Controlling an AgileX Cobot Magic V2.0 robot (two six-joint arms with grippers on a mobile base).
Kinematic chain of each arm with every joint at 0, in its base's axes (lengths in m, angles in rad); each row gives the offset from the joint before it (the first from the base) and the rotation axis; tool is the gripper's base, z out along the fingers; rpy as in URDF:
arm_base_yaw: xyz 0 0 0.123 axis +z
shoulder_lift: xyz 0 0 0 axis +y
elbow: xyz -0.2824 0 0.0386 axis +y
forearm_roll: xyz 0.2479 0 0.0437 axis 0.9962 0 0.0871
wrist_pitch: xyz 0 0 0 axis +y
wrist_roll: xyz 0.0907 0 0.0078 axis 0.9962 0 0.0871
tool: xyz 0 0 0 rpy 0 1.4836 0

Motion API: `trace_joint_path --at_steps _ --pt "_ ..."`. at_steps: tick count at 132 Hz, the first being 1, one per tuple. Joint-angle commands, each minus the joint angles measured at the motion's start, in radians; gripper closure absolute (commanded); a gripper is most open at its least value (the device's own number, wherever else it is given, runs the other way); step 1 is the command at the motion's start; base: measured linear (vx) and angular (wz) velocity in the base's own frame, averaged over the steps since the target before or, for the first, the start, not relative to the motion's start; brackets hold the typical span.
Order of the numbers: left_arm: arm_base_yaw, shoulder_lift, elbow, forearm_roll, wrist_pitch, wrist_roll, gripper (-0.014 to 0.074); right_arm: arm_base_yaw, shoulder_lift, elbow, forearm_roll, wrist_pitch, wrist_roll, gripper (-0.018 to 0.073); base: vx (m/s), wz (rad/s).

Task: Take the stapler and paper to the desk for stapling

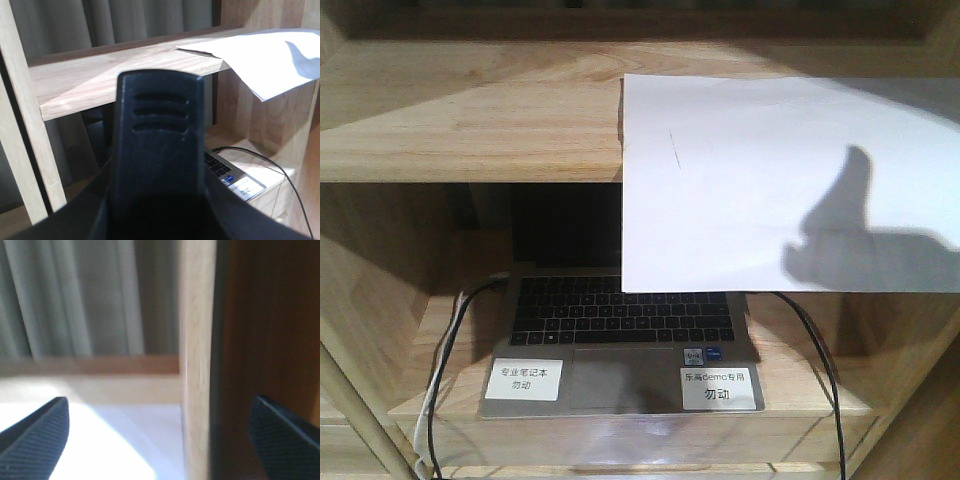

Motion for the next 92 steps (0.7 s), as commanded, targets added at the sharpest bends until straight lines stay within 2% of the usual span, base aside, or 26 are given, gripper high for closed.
trace_joint_path --at_steps 1,4,9,16,19,22,23,24,25,28,29,32,34,39,40,43,44,54,65,72,81,92 --pt "-0.003 0.018 -0.025 -0.008 -0.112 -0.001 0.0602 -0.005 0.009 -0.025 0.0 -0.175 0.247 -0.0156 0.0 0.0" --pt "-0.003 0.018 -0.025 -0.008 -0.112 -0.001 0.0602 -0.005 0.009 -0.025 -0.001 -0.188 0.286 -0.0155 0.0 0.0" --pt "-0.003 0.018 -0.025 -0.008 -0.112 -0.001 0.0602 -0.005 0.009 -0.025 -0.008 -0.232 0.436 -0.0154 0.0 0.0" --pt "-0.003 0.018 -0.025 -0.008 -0.112 -0.001 0.0602 -0.005 0.009 -0.025 -0.025 -0.269 0.575 -0.0152 0.0 0.0" --pt "-0.003 0.018 -0.025 -0.008 -0.112 -0.001 0.0602 -0.005 0.009 -0.025 -0.039 -0.287 0.694 -0.0149 0.0 0.0" --pt "-0.003 0.018 -0.025 -0.008 -0.112 -0.001 0.0602 -0.005 0.009 -0.025 -0.052 -0.3 0.743 -0.0148 0.0 0.0" --pt "-0.003 0.018 -0.025 -0.008 -0.112 -0.001 0.0602 -0.005 0.009 -0.025 -0.062 -0.306 0.814 -0.0146 0.0 0.0" --pt "-0.003 0.018 -0.025 -0.008 -0.112 -0.001 0.0602 -0.005 0.009 -0.025 -0.062 -0.306 0.814 -0.0146 0.0 0.0" --pt "-0.003 0.018 -0.025 -0.008 -0.112 -0.001 0.0602 -0.005 0.009 -0.025 -0.073 -0.313 0.861 -0.0146 0.0 0.0" --pt "-0.003 0.018 -0.025 -0.008 -0.112 -0.001 0.0602 -0.005 0.009 -0.025 -0.089 -0.321 0.906 -0.0145 0.0 0.0" --pt "-0.003 0.018 -0.025 -0.008 -0.112 -0.001 0.0602 -0.005 0.009 -0.025 -0.103 -0.333 0.972 -0.0144 0.0 0.0" --pt "-0.003 0.018 -0.025 -0.008 -0.112 -0.001 0.0602 -0.005 0.009 -0.025 -0.115 -0.34 1.015 -0.0144 0.0 0.0" --pt "-0.003 0.018 -0.025 -0.008 -0.112 -0.001 0.0602 -0.005 0.009 -0.025 -0.147 -0.355 1.094 -0.0141 0.0 0.0" --pt "-0.003 0.018 -0.025 -0.008 -0.112 -0.001 0.0602 -0.005 0.009 -0.025 -0.174 -0.376 1.164 -0.0139 0.0 0.0" --pt "-0.003 0.018 -0.025 -0.008 -0.112 -0.001 0.0602 -0.005 0.009 -0.025 -0.195 -0.389 1.211 -0.0137 0.0 0.0" --pt "-0.003 0.018 -0.025 -0.008 -0.112 -0.001 0.0602 -0.005 0.009 -0.025 -0.209 -0.398 1.24 -0.0137 0.0 0.0" --pt "-0.003 0.018 -0.025 -0.008 -0.112 -0.001 0.0602 -0.005 0.009 -0.025 -0.223 -0.407 1.278 -0.0134 0.0 0.0" --pt "-0.003 0.018 -0.025 -0.008 -0.112 -0.001 0.0602 -0.005 0.009 -0.025 -0.296 -0.458 1.387 -0.013 0.0 0.0" --pt "-0.003 0.018 -0.025 -0.008 -0.112 -0.001 0.0602 -0.005 0.009 -0.018 -0.333 -0.53 1.472 -0.0127 0.0 0.0" --pt "-0.003 0.018 -0.025 -0.008 -0.112 -0.001 0.0602 -0.005 0.009 0.005 -0.338 -0.591 1.505 -0.0126 0.0 0.0" --pt "-0.003 0.018 -0.025 -0.008 -0.112 -0.001 0.0602 -0.005 0.007 0.071 -0.336 -0.747 1.571 -0.0124 0.0 0.0" --pt "-0.003 0.018 -0.025 -0.008 -0.112 -0.001 0.0602 -0.005 -0.003 0.143 -0.335 -0.846 1.615 -0.0122 0.0 0.0"
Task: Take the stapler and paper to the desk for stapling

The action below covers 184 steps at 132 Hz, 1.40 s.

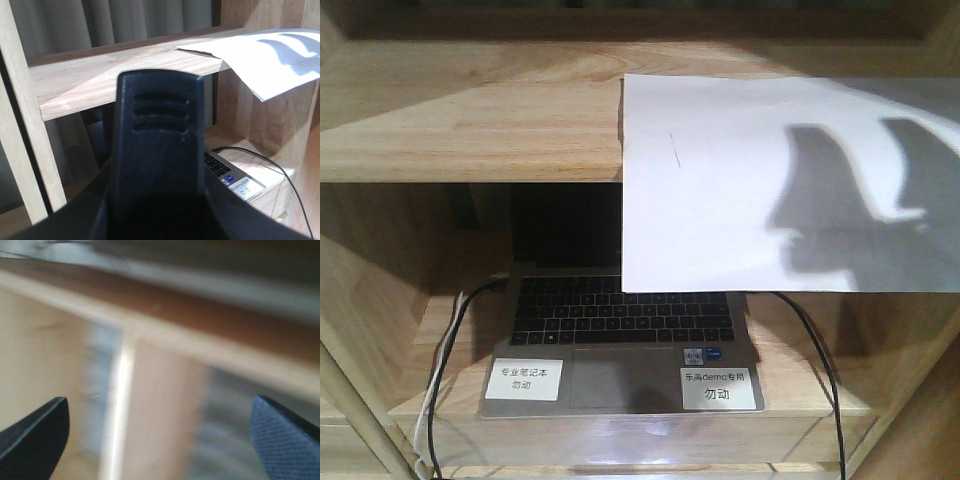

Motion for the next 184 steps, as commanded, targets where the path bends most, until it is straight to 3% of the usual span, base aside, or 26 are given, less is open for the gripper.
trace_joint_path --at_steps 1,52,65,89,137,166,184 --pt "-0.003 0.018 -0.025 -0.008 -0.112 -0.001 0.0602 -0.005 -0.004 0.063 -0.016 -0.194 0.065 -0.0121 0.0 0.0" --pt "-0.003 0.018 -0.025 -0.008 -0.112 -0.001 0.0602 0.006 -0.225 0.417 0.013 -0.208 0.086 -0.0106 0.0 0.0" --pt "-0.003 0.018 -0.025 -0.008 -0.112 -0.001 0.0602 0.065 -0.289 0.517 0.039 -0.208 0.086 -0.0103 0.0 0.0" --pt "-0.003 0.018 -0.025 -0.008 -0.112 -0.001 0.0602 0.24 -0.387 0.646 0.047 -0.184 0.085 -0.0093 0.0 0.0" --pt "-0.003 0.018 -0.025 -0.008 -0.112 -0.001 0.0602 0.535 -0.461 0.727 0.063 -0.114 0.015 -0.0071 0.0 0.0" --pt "-0.003 0.018 -0.025 -0.008 -0.112 -0.001 0.0602 0.613 -0.459 0.849 0.136 -0.18 -0.006 -0.0039 0.0 0.0" --pt "-0.003 0.018 -0.025 -0.008 -0.112 -0.001 0.0602 0.611 -0.435 0.926 0.179 -0.3 -0.139 -0.0028 0.0 0.0"
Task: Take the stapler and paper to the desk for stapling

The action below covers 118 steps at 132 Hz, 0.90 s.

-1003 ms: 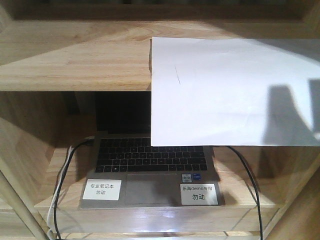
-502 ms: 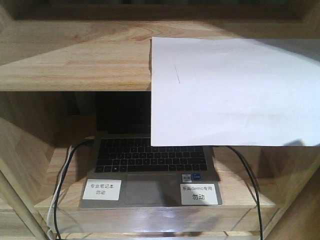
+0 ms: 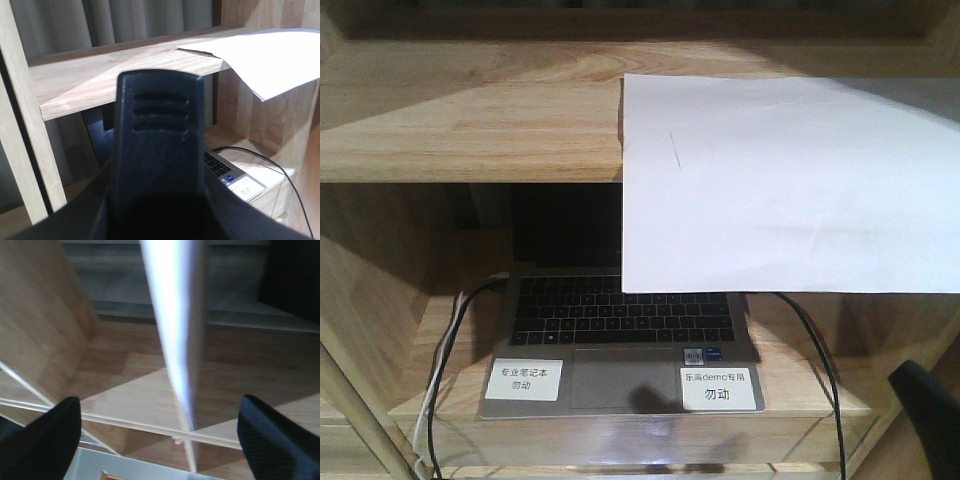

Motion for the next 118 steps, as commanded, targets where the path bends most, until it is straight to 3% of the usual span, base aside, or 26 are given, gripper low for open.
trace_joint_path --at_steps 1,21,47,87,118 --pt "-0.003 0.018 -0.025 -0.008 -0.112 -0.002 0.0602 0.001 0.039 0.017 0.028 -0.179 -0.127 -0.0028 0.0 0.0" --pt "-0.003 0.018 -0.025 -0.008 -0.112 -0.002 0.0602 0.001 0.153 0.084 0.088 -0.461 -0.303 -0.0028 0.0 0.0" --pt "-0.003 0.018 -0.025 -0.008 -0.112 -0.002 0.0602 0.001 0.354 0.101 0.14 -0.765 -0.404 -0.0028 0.0 0.0" --pt "-0.003 0.018 -0.025 -0.008 -0.112 -0.002 0.0602 0.001 0.649 0.088 0.175 -1.072 -0.404 -0.0028 0.0 0.0" --pt "-0.003 0.018 -0.025 -0.008 -0.112 -0.002 0.0602 0.001 0.759 -0.007 0.165 -1.108 -0.416 -0.0028 0.0 0.0"
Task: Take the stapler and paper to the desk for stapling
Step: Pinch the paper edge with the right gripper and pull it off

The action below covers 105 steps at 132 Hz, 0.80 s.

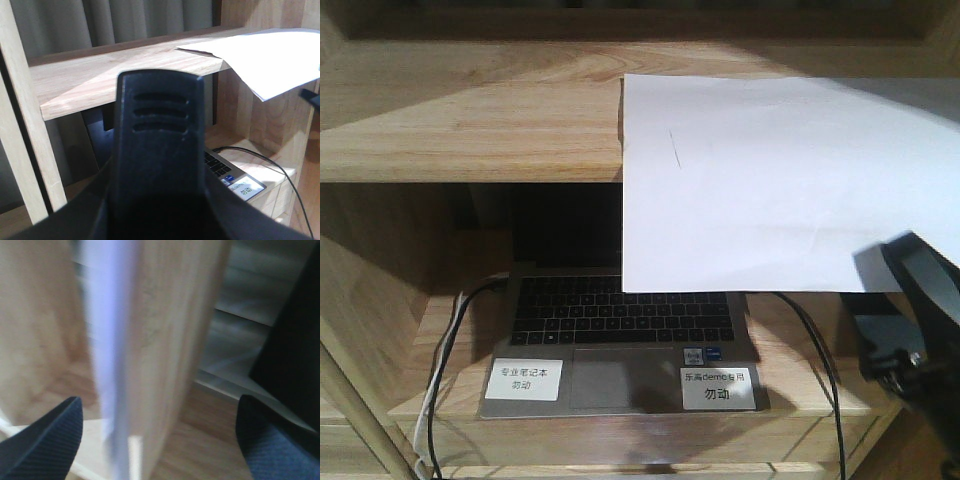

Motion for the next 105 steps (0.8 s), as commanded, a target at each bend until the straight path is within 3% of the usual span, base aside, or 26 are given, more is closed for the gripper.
trace_joint_path --at_steps 1,33,79,105 --pt "-0.003 0.018 -0.025 -0.008 -0.112 -0.002 0.0602 0.001 0.022 -0.068 -0.02 -0.206 -0.027 -0.0028 0.0 0.0" --pt "-0.003 0.018 -0.025 -0.008 -0.112 -0.002 0.0602 0.001 0.036 -0.148 0.0 -0.206 -0.1 -0.0028 0.0 0.0" --pt "-0.003 0.018 -0.025 -0.008 -0.109 -0.002 0.0603 0.001 0.097 -0.213 0.062 -0.206 -0.104 -0.0027 0.0 0.0" --pt "-0.003 0.018 -0.025 -0.008 -0.109 -0.002 0.0603 0.001 0.097 -0.215 0.063 -0.206 -0.101 0.0044 0.0 0.0"
